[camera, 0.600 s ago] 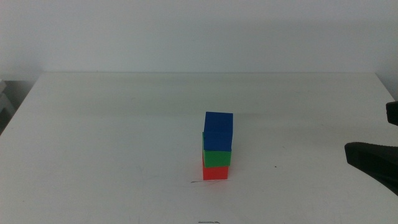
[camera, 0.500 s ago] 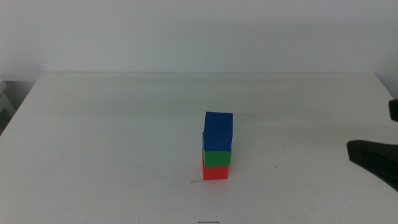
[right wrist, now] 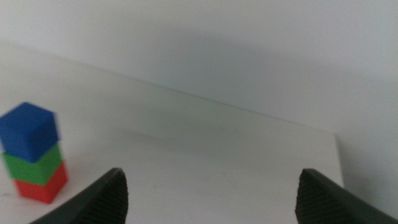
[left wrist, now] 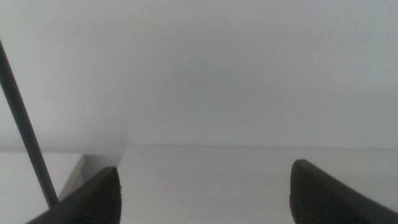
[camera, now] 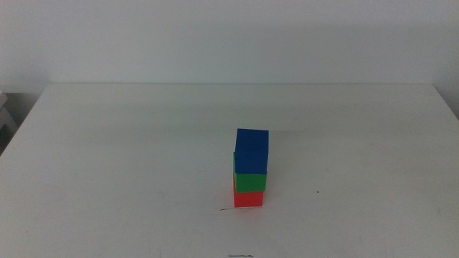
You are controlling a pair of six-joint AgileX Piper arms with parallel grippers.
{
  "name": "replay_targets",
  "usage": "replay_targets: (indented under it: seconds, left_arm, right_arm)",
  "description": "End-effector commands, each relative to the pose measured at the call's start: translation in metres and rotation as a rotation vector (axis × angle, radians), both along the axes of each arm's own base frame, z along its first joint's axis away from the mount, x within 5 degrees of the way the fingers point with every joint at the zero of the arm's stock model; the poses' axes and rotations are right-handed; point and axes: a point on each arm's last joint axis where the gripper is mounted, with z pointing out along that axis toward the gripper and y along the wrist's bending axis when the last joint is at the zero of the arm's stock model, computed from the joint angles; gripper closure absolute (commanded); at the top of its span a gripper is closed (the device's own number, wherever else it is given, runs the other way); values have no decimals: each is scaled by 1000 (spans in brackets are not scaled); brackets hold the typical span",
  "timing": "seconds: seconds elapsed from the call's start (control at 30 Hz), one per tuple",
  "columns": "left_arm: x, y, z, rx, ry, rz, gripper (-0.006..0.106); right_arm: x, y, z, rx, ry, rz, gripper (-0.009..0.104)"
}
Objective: Stack red cubes first, then green, then blue cubes in a specific spot.
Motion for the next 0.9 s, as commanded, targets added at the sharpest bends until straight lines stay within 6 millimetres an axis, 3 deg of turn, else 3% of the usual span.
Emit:
replay_targets:
  seconds: [0.0, 0.23, 0.47, 0.73, 0.87]
  left_arm:
    - [-8, -1, 4, -16, -147, -8, 8]
    - [-25, -1, -53, -16, -129, -8, 8]
    - [-25, -1, -123, -15, -9, -7, 8]
    - [-31, -1, -186, -16, 38, -7, 8]
    - [-28, -1, -210, -17, 102, -7, 8]
  right_arm:
    - [-8, -5, -6, 40, -109, -47, 1]
    - [-30, -12, -64, 154, -126, -186, 1]
    - [-31, -15, -123, 148, -137, -281, 1]
    - [-20, -15, -159, 147, -100, -282, 1]
    - [-19, -15, -167, 144, -74, -284, 1]
